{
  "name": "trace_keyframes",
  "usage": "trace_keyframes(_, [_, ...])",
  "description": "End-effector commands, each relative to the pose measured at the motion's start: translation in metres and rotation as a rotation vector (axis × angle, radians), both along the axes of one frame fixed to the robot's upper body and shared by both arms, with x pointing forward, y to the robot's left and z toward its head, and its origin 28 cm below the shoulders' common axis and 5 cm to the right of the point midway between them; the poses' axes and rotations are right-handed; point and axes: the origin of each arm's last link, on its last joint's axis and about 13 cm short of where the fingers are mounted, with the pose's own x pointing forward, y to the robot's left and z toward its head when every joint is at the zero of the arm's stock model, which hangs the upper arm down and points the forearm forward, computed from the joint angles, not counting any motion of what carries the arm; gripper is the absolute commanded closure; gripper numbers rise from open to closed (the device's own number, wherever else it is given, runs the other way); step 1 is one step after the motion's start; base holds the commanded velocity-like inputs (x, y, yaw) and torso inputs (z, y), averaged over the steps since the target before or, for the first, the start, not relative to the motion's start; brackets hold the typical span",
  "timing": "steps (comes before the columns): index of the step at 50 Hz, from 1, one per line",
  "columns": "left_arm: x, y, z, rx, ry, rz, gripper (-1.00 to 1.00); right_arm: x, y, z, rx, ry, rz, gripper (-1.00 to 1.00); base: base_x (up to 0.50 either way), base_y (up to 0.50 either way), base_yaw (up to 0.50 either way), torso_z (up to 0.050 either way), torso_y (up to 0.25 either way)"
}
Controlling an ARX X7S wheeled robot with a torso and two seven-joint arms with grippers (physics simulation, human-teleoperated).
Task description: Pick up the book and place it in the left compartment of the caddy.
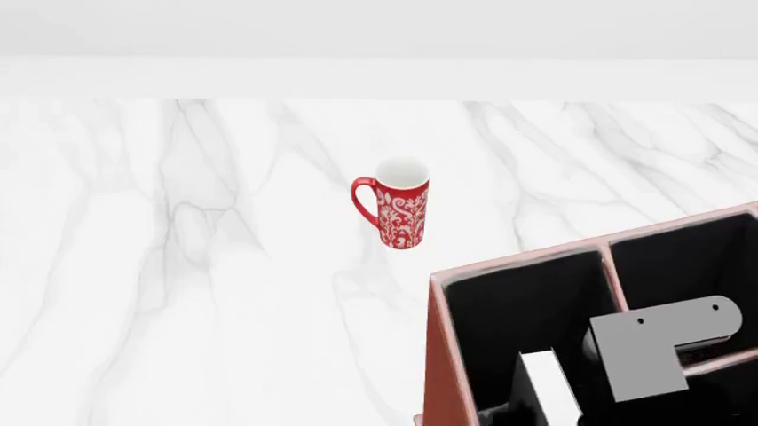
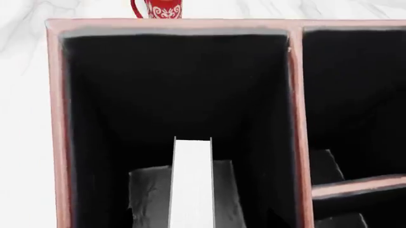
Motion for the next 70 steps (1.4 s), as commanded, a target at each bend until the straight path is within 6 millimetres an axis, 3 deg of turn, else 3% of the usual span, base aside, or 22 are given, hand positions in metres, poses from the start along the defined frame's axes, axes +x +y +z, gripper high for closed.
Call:
trace_keyframes(1, [0.000, 0.000, 0.000, -0.001, -0.001, 0.000, -1.00, -0.004, 0.002, 0.015, 0.004, -0.059, -0.008, -1.00, 0.00, 0.00, 0.00, 0.000, 0.000])
trace_keyframes(34, [-0.004, 0.001, 0.002, -0.009, -0.018, 0.000, -1.00, -0.027, 0.006, 0.037, -0.001, -0.276, -0.019, -1.00, 0.00, 0.00, 0.00, 0.000, 0.000])
trace_keyframes(70, [-0.005, 0.000, 0.003, -0.012, -0.031, -0.002, -1.00, -0.056, 0.011, 0.033, 0.023, -0.478, -0.024, -1.00, 0.00, 0.00, 0.00, 0.000, 0.000])
